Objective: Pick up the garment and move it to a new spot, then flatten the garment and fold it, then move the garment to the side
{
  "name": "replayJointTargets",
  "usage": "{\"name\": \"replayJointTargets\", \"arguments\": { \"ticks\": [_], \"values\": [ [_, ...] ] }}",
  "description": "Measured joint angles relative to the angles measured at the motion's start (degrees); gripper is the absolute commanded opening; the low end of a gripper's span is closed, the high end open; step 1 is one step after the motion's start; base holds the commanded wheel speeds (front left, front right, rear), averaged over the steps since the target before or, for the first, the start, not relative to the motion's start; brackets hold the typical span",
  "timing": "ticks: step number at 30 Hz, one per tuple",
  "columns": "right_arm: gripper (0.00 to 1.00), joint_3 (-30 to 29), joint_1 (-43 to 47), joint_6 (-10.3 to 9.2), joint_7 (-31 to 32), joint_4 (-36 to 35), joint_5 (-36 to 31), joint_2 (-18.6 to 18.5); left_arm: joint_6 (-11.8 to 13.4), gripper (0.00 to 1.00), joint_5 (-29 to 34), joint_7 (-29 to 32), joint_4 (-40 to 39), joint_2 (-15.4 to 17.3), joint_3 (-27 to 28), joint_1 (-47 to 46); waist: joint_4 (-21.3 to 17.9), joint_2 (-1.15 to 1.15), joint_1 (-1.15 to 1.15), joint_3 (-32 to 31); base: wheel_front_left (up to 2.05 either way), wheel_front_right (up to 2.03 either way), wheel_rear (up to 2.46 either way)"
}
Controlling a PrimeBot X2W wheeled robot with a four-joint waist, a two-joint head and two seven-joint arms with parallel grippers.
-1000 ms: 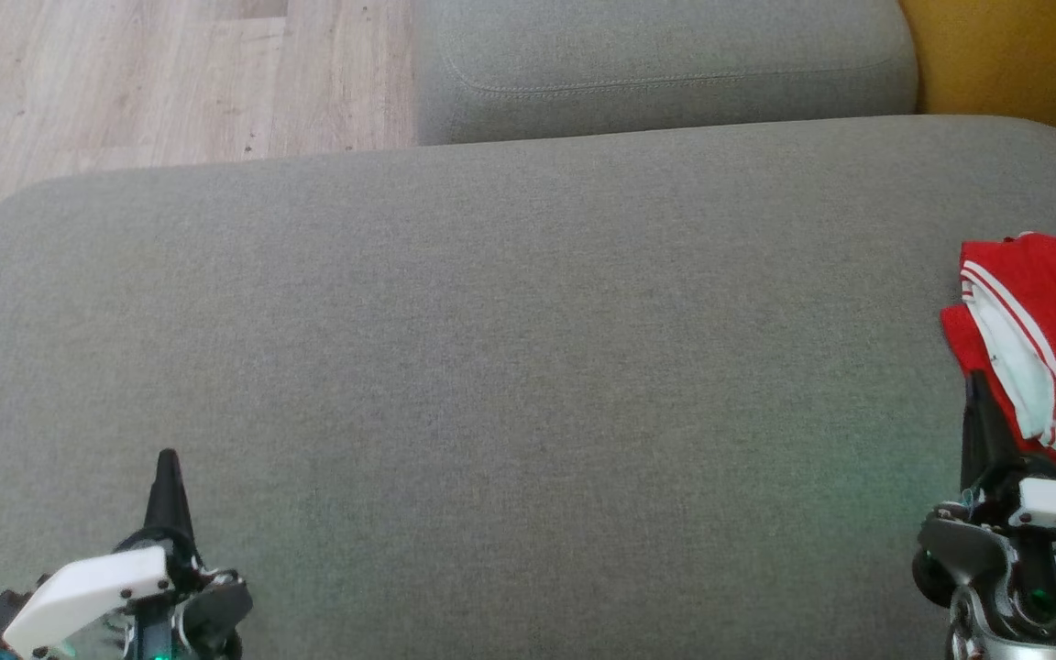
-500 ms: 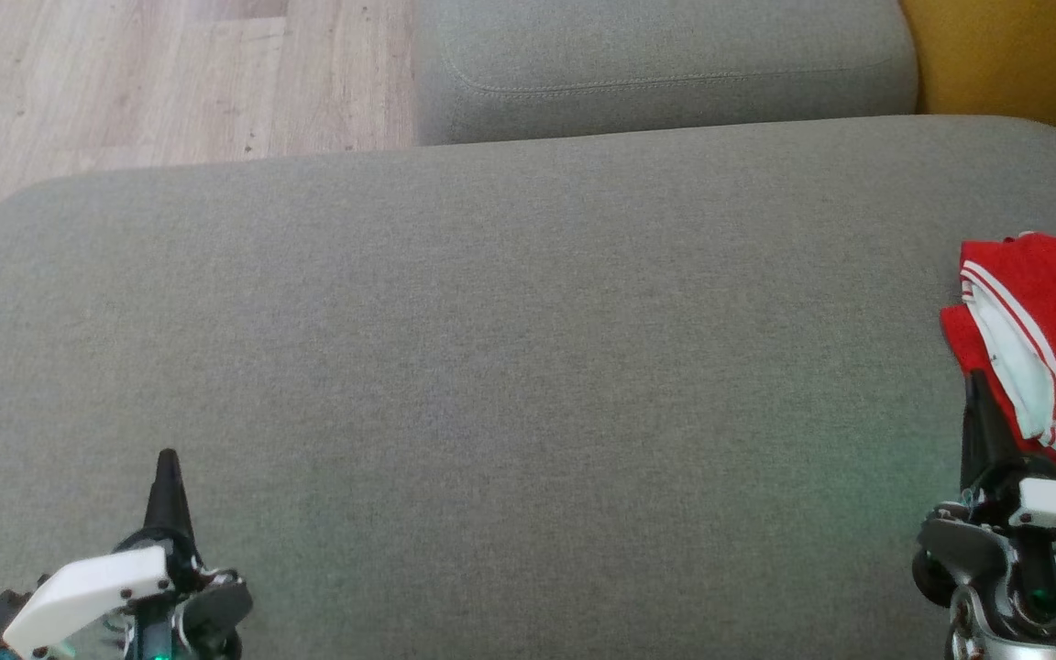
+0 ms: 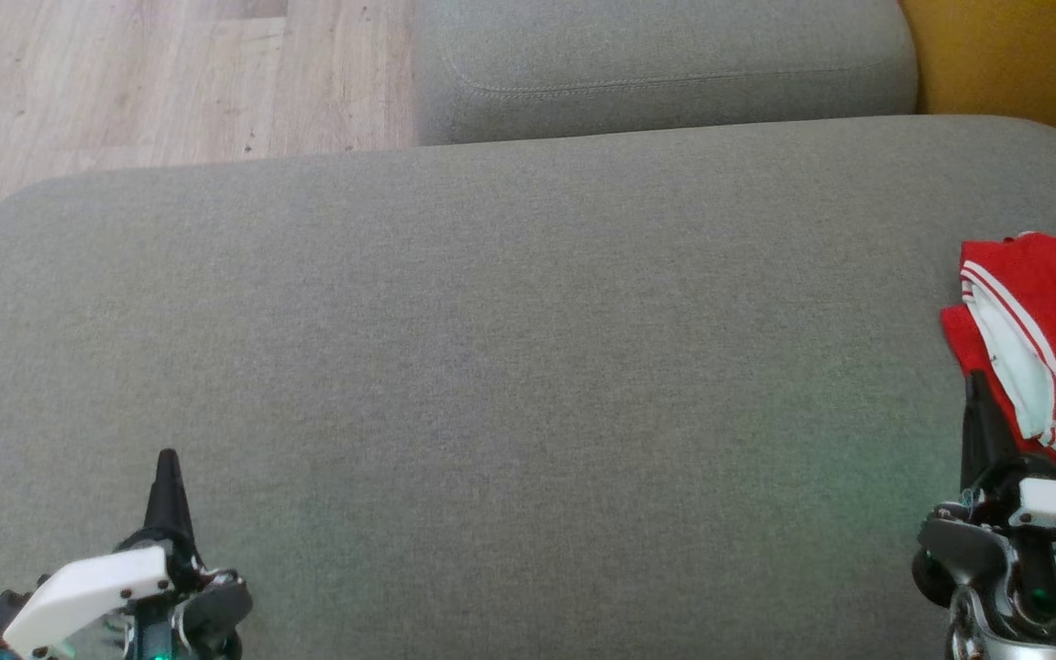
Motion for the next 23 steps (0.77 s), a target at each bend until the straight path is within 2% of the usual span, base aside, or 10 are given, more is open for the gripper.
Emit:
{"name": "replayJointTargets", "arguments": {
  "ticks": [23],
  "values": [
    [0.00,0.0,0.0,0.00,0.0,0.0,0.0,0.0,0.0,0.00,0.0,0.0,0.0,0.0,0.0,0.0,0.0,0.00,0.00,0.0,0.00,0.00,0.00]
  ]
}}
